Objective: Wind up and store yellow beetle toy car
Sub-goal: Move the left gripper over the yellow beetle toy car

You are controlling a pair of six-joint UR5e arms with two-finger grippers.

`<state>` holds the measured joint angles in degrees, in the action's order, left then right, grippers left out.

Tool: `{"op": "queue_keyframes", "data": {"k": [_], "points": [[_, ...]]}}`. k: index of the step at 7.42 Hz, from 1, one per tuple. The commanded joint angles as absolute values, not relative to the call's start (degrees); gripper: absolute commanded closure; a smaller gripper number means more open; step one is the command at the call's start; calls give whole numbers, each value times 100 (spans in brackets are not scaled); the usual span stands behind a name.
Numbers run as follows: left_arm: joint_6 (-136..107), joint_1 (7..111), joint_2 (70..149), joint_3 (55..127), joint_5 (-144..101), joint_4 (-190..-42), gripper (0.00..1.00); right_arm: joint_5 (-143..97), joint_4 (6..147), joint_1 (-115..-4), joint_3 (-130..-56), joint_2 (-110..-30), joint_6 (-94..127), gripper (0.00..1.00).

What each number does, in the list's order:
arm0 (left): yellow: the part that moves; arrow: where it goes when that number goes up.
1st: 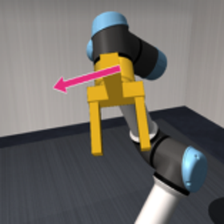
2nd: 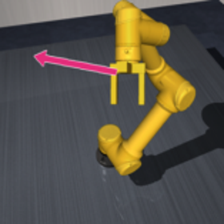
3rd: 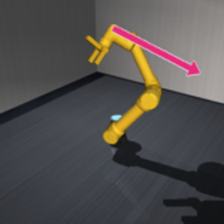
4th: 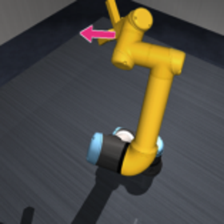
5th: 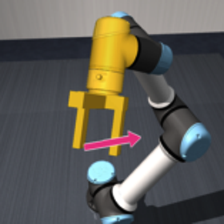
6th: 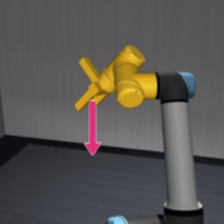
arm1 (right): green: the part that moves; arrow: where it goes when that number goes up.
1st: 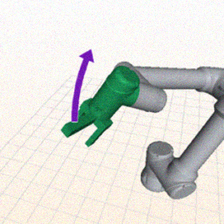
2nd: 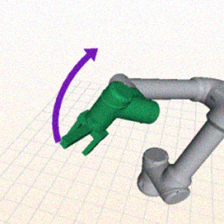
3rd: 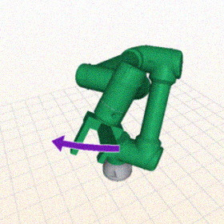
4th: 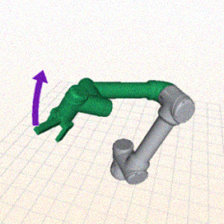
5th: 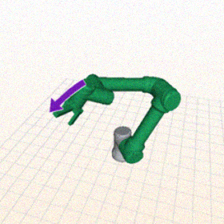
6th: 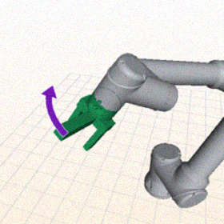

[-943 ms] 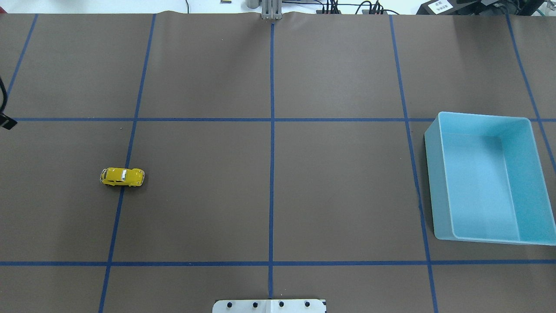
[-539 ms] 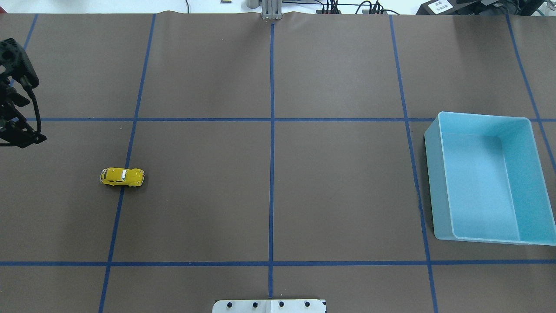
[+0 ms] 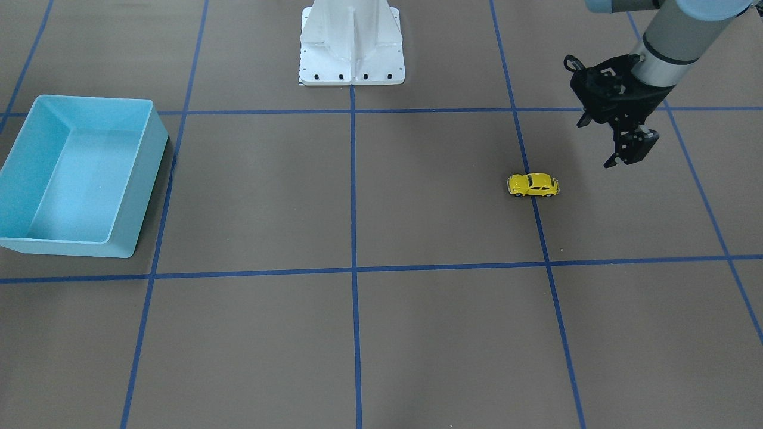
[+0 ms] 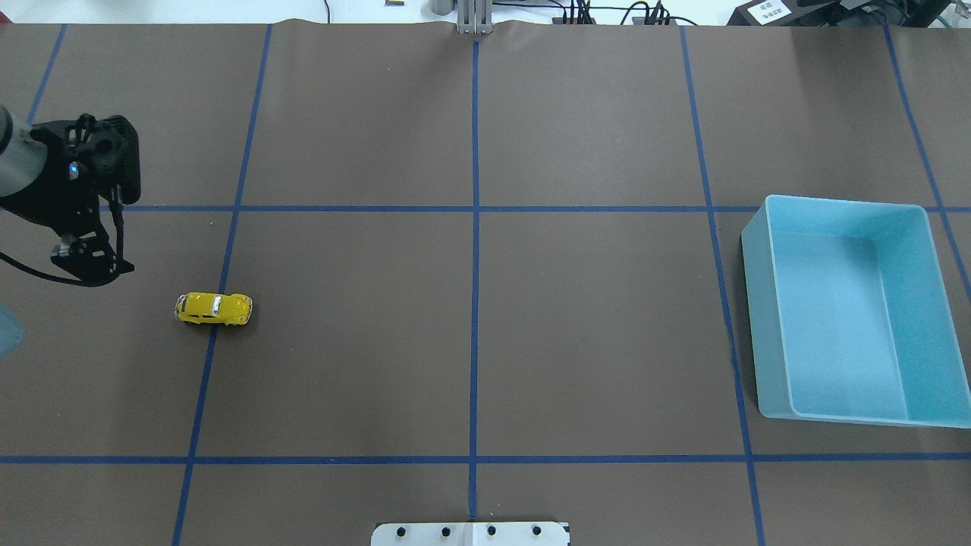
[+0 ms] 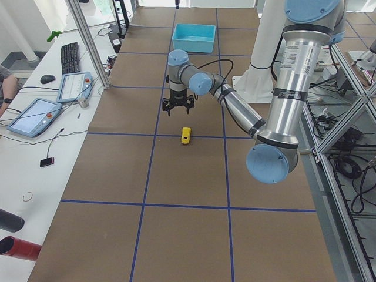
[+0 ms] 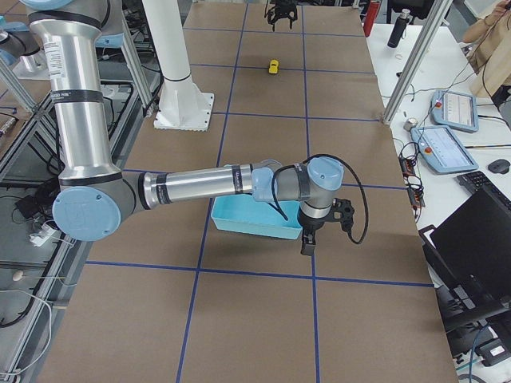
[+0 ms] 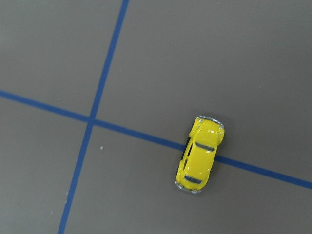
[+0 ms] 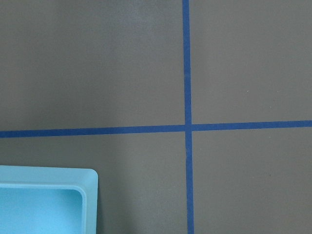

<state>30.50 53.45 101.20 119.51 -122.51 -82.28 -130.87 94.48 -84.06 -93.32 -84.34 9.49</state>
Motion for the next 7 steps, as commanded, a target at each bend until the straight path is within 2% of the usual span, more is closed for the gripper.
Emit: {"op": "queue_keyframes", "data": {"k": [1, 2, 5, 7], "points": [[3627, 5133, 10178, 11848, -12287, -8253, 0, -13087, 9448, -8402, -9325, -8438, 949, 0], [3665, 5133, 10065, 11830, -12287, -8531, 0, -13087, 9448, -8411, -9325, -8438, 949, 0], [3648, 5089, 9984, 11059, -12287, -9586, 0, -13087, 9448, -8411, -9325, -8438, 949, 0], [3595, 4801, 9984, 10952, -12287, -9650, 0, -13087, 9448, -8402, -9325, -8446, 949, 0]]}}
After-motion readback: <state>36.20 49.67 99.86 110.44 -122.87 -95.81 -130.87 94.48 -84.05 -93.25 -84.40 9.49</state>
